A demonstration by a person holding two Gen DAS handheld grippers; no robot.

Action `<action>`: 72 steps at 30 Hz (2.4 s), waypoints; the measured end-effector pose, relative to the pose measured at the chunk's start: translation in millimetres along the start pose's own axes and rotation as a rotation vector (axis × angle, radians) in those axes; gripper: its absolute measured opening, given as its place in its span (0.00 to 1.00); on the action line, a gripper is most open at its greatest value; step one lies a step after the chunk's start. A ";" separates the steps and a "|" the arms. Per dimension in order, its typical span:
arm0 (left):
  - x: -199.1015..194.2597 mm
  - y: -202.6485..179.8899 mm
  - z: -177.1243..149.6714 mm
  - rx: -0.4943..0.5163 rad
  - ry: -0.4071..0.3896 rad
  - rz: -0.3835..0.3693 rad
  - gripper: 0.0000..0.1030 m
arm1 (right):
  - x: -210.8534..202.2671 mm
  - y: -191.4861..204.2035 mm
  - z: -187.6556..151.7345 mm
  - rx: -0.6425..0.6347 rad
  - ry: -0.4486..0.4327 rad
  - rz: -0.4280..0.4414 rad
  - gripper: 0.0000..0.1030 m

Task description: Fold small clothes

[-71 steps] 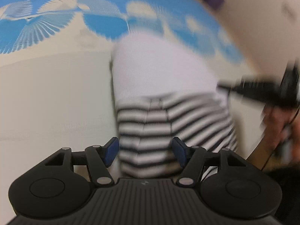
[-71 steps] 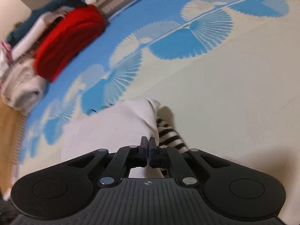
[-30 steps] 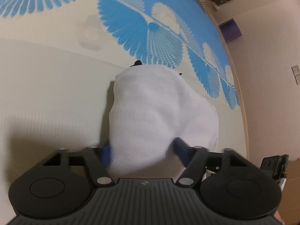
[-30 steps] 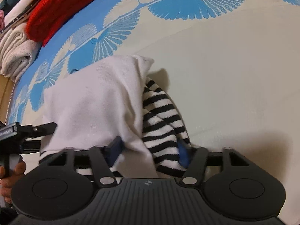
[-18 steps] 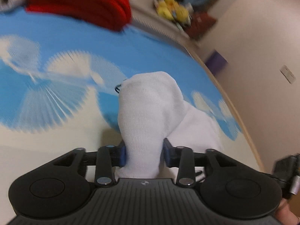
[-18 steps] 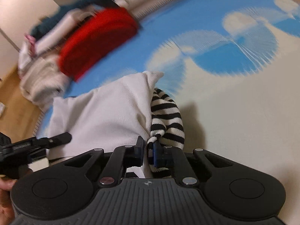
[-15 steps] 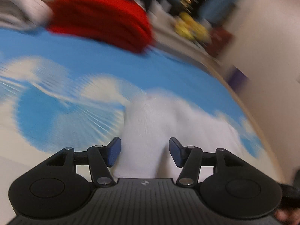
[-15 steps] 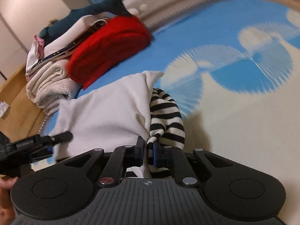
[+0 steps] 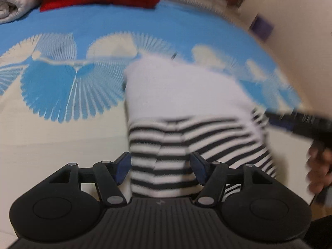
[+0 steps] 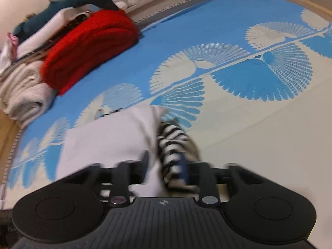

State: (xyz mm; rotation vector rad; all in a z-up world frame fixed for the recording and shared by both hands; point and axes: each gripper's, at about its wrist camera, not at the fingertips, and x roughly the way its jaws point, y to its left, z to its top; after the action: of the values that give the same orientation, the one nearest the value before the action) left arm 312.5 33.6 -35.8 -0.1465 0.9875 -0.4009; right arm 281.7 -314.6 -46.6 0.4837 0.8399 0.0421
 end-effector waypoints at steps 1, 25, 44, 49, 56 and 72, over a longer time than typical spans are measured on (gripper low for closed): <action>-0.4 1.6 -2.5 0.001 0.005 -0.013 0.67 | -2.5 2.0 -2.4 -0.017 0.019 0.030 0.44; -205.3 -140.2 -125.4 0.097 -0.429 0.281 0.92 | -193.7 85.9 -101.5 -0.395 -0.163 -0.209 0.81; -153.7 -162.4 -168.2 0.012 -0.293 0.302 0.96 | -187.3 90.6 -176.7 -0.442 -0.175 -0.116 0.80; -148.3 -158.9 -165.8 0.008 -0.285 0.297 0.96 | -179.1 91.9 -177.8 -0.444 -0.165 -0.130 0.81; -148.4 -157.0 -166.6 0.009 -0.295 0.303 0.96 | -178.4 92.3 -179.0 -0.446 -0.169 -0.129 0.80; -149.0 -153.8 -167.2 0.003 -0.294 0.300 0.96 | -177.7 96.1 -179.6 -0.444 -0.167 -0.130 0.78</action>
State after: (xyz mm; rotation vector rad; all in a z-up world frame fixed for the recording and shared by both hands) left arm 60.4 -38.8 34.9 -0.0508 0.7047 -0.1009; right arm 46.7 -197.7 18.0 0.0139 0.6702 0.0654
